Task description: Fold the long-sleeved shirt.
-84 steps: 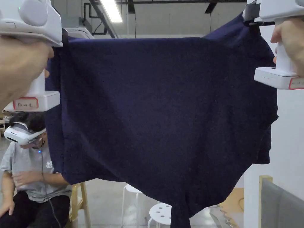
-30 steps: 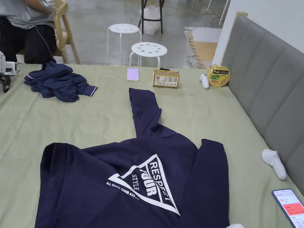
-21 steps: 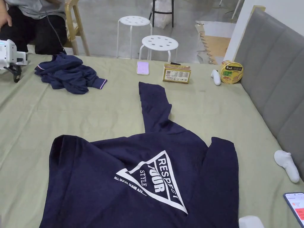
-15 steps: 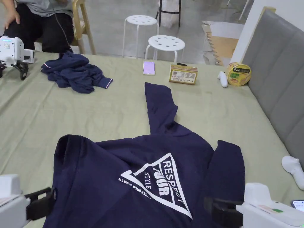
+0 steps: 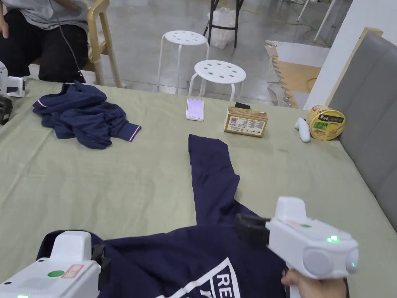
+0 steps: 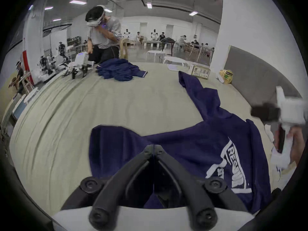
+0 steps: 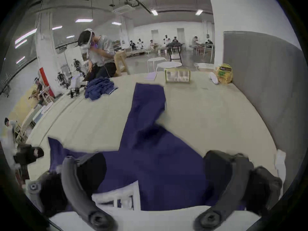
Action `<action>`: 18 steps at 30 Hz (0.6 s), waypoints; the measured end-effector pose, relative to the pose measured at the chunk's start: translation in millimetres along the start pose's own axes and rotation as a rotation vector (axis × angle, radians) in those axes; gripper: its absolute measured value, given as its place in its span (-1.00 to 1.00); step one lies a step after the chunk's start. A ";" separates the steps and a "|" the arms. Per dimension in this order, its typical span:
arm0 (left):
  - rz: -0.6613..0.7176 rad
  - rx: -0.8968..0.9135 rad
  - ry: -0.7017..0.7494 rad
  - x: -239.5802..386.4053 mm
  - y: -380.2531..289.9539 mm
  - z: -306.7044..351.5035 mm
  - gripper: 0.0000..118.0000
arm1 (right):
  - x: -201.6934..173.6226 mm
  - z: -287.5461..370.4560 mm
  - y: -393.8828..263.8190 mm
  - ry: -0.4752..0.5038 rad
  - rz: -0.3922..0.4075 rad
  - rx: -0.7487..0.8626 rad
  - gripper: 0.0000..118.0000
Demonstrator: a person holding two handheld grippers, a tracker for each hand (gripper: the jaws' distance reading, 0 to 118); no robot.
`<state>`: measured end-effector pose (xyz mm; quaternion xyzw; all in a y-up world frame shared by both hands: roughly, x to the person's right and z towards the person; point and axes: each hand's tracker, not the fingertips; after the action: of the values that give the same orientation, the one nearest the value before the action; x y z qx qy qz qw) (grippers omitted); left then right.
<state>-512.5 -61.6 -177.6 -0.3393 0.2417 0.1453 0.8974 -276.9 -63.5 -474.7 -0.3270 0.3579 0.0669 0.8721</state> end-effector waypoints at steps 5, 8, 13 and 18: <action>-0.018 -0.024 -0.028 3.5 18.3 -54.9 -0.92 | 4.9 -123.1 96.7 0.010 0.006 -0.028 0.98; -0.006 -0.033 -0.035 2.1 27.1 -78.0 -0.92 | 6.0 -204.6 134.3 -0.038 0.028 -0.087 0.97; -0.003 -0.033 -0.056 -5.5 33.7 -98.9 -0.92 | 12.0 -301.9 147.0 -0.069 -0.168 -0.249 0.90; -0.006 -0.051 -0.053 -10.2 32.8 -107.1 -0.92 | -0.8 -297.7 142.5 -0.084 -0.068 -0.332 -0.42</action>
<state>-570.9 -111.4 -259.7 -0.3589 0.2128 0.1576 0.8950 -500.4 -136.7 -706.3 -0.4756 0.2940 0.1091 0.8219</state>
